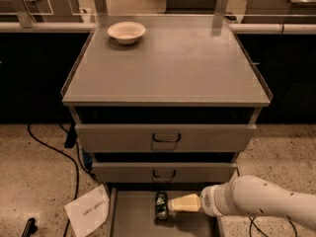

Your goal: Pick green can from bottom drawer and place on counter

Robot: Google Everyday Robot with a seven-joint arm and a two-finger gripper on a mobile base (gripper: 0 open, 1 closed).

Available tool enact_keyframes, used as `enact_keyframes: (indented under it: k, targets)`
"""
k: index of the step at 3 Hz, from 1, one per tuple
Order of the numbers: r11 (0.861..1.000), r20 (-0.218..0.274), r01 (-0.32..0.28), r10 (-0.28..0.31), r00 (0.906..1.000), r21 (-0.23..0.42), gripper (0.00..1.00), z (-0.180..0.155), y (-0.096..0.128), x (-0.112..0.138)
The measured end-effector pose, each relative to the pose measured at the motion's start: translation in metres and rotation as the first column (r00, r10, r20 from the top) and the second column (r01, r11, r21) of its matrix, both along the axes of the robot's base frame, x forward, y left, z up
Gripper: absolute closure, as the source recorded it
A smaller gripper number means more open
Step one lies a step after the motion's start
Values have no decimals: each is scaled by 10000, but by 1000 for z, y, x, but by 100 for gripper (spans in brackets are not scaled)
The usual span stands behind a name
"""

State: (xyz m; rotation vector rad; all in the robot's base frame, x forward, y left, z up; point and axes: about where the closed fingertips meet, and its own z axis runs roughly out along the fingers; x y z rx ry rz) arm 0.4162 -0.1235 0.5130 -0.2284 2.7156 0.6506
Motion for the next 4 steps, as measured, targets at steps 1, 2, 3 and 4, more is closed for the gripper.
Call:
enact_keyframes:
  k: [1,2,3,4]
  targets:
    - [9995,-129,61,-57,9999,295,0,-21,5,13]
    - [9967,-611,-186,235,9979,786,0,-60,23,29]
    - [9929,-1097,-322,449,9930,1148,0,-108,51,50]
    - [9928,-1097,-324,452,9929,1153,0,-109,53,50]
